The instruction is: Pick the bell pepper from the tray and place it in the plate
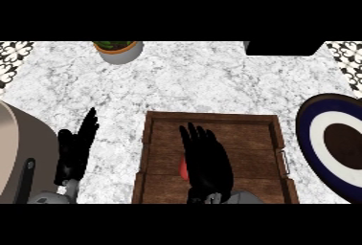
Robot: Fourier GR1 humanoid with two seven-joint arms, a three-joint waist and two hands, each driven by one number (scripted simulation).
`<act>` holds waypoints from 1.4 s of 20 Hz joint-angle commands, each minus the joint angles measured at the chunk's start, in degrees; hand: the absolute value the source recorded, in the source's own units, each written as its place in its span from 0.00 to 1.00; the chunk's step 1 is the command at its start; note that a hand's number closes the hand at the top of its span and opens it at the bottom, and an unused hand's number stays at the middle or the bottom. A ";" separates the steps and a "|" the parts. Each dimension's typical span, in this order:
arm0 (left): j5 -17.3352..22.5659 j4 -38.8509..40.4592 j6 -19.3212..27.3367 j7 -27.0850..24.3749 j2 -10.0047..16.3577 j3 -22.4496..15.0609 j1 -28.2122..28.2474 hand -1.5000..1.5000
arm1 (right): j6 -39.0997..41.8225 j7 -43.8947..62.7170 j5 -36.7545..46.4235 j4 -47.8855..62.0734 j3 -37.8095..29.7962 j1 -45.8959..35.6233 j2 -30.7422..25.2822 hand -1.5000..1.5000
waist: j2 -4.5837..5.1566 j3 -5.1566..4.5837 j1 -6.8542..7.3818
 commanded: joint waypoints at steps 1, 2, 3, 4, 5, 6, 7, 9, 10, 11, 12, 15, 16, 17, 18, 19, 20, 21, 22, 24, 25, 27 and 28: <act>1.06 -1.46 -2.13 0.64 0.60 1.44 1.18 0.50 | 4.27 5.19 -1.00 4.46 -2.33 -1.75 1.77 0.00 | 0.04 0.03 0.11; -0.43 1.20 -0.97 0.67 -1.08 1.18 -2.42 0.50 | 1.63 6.46 -1.04 5.91 1.58 -1.53 1.79 0.00 | 0.09 0.03 -0.05; 0.32 0.15 -2.77 -1.81 0.25 1.75 2.24 0.50 | 5.70 7.27 -4.13 4.67 -2.96 -5.00 1.80 0.00 | 0.05 0.02 0.22; -0.43 0.36 -1.84 0.03 -0.73 1.20 -0.05 0.50 | 2.73 10.00 -6.43 7.65 -1.28 -8.97 1.80 0.00 | 0.10 0.02 0.47; -2.05 1.71 -0.36 -1.96 -3.28 0.31 0.75 0.50 | 0.93 9.40 -3.69 5.26 1.70 -5.08 1.81 0.00 | 0.03 0.03 0.04; -1.38 -3.76 -1.09 1.69 -0.20 1.08 2.50 0.50 | 6.16 3.55 -3.33 7.19 -5.47 -5.25 1.14 0.00 | -0.01 0.06 0.08; -1.17 -0.73 -2.96 1.54 -0.19 2.10 -0.06 0.50 | -0.34 4.58 -1.66 8.73 0.81 -2.65 1.81 0.00 | 0.04 0.05 -0.03; -0.71 2.12 -3.69 -0.22 -0.35 4.75 -2.15 0.50 | 3.41 4.45 -2.84 7.45 -0.73 -2.75 1.82 0.00 | 0.06 0.03 -0.20; -0.69 -0.36 -4.05 2.51 -0.20 4.49 -1.49 0.50 | 3.16 5.76 -4.20 7.68 -0.78 -4.64 1.82 0.00 | 0.03 0.04 -0.02; -1.30 0.06 -3.98 1.72 -1.23 4.13 -0.42 0.50 | 4.47 5.23 -3.93 6.76 -2.20 -4.21 1.83 0.00 | 0.02 0.04 -0.10; -2.23 1.40 -3.63 0.84 -2.29 3.27 -1.42 0.50 | 5.87 4.19 -1.76 5.83 -2.60 -1.52 1.76 0.00 | 0.01 0.04 -0.36; -3.52 -1.08 -3.76 1.49 -1.79 3.67 -0.12 0.50 | 5.68 7.88 -4.35 4.33 -1.71 -3.23 1.83 0.00 | -0.02 0.04 -0.12; -3.08 1.99 -3.84 -0.60 -3.49 4.09 -0.05 0.50 | 0.79 2.65 -3.63 11.89 -1.95 -3.98 1.83 0.00 | 0.09 0.04 0.01; -2.20 0.59 -5.40 2.96 -1.07 6.18 -2.88 0.50 | 0.75 3.86 -4.76 12.17 -1.69 -5.45 1.83 0.00 | 0.07 0.05 0.04; -5.99 -0.95 -1.57 3.07 -4.70 2.03 -0.26 0.50 | 2.03 2.49 -3.82 11.66 -2.76 -3.77 1.83 0.00 | 0.03 0.05 -0.05; -4.33 3.81 -4.18 -0.09 -4.74 4.97 -2.57 0.50 | -0.37 4.14 -4.85 11.99 -0.84 -5.22 1.84 0.00 | 0.07 0.04 -0.07; -2.84 -0.18 -6.28 1.91 -1.18 6.65 -0.40 0.50 | 0.91 -0.89 -0.69 12.19 -2.27 -0.47 1.03 0.00 | 0.02 0.05 -0.15; -3.90 1.02 -6.47 0.00 -2.89 6.13 0.61 0.50 | 2.19 4.01 -3.09 8.94 -1.86 -3.23 1.83 0.00 | 0.01 0.04 -0.09; -4.89 7.84 -5.33 -3.32 -5.54 6.15 -3.30 0.50 | -0.90 1.37 -0.95 10.76 1.06 0.51 1.83 0.00 | 0.08 0.03 -0.37; -3.61 2.91 -7.10 0.76 -3.09 8.09 -2.13 0.50 | -1.04 2.33 -3.59 14.10 -0.11 -3.27 1.84 0.00 | 0.06 0.05 0.01; -4.71 3.72 -6.10 1.84 -4.39 6.59 -3.45 0.50 | -5.87 -0.19 -2.78 19.54 1.74 -3.21 1.84 0.00 | 0.13 0.05 0.11; -5.27 3.42 -6.16 -0.17 -5.15 8.04 -1.59 0.50 | -1.52 -0.31 -2.89 16.38 -1.32 -3.05 1.84 1.00 | 0.07 0.05 -0.05; -6.38 -1.68 -5.63 2.25 -4.73 5.99 1.27 0.50 | 2.94 -1.77 0.65 14.16 -1.32 -1.77 1.33 1.00 | -0.01 0.06 -0.08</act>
